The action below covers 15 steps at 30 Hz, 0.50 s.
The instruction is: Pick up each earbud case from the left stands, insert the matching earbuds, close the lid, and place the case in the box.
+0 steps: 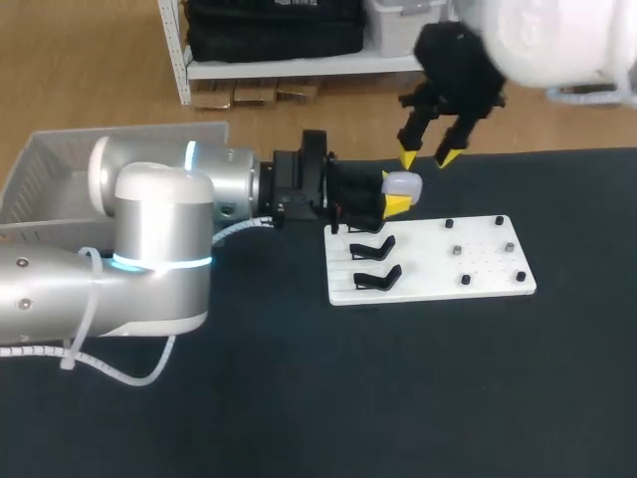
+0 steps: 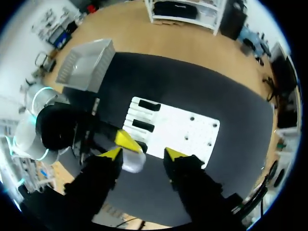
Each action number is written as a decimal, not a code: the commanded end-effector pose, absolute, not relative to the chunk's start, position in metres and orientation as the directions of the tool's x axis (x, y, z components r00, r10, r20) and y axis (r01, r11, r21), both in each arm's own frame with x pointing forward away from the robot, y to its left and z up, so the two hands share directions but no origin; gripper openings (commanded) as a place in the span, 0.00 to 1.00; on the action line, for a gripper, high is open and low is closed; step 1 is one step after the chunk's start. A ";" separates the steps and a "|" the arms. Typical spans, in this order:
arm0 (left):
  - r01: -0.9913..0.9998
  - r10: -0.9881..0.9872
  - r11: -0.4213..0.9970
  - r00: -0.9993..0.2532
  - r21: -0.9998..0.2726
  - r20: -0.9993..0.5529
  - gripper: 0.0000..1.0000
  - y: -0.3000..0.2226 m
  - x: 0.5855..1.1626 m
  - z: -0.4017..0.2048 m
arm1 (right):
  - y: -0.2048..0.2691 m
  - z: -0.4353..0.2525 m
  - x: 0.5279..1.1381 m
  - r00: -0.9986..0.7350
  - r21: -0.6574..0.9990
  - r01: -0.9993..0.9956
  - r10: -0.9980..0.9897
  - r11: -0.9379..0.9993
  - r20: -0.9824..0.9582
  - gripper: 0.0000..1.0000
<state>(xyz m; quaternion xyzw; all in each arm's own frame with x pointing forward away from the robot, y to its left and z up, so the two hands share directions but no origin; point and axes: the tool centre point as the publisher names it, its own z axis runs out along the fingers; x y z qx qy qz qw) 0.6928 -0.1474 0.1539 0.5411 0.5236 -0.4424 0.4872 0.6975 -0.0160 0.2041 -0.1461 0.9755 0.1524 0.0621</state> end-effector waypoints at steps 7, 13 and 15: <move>0.985 0.205 0.087 0.127 0.148 -0.970 0.00 -0.041 0.694 0.189 | -0.049 0.198 0.654 -0.966 0.426 -0.175 -0.071 0.887 -0.249 1.00; 0.977 0.192 0.146 0.128 0.157 -0.973 0.00 0.047 0.714 0.184 | -0.055 0.183 0.637 -0.980 0.442 -0.095 -0.005 0.892 -0.200 1.00; 0.974 0.188 0.167 0.123 0.155 -0.974 0.00 0.078 0.725 0.179 | -0.057 0.179 0.632 -0.983 0.446 -0.069 0.016 0.892 -0.185 1.00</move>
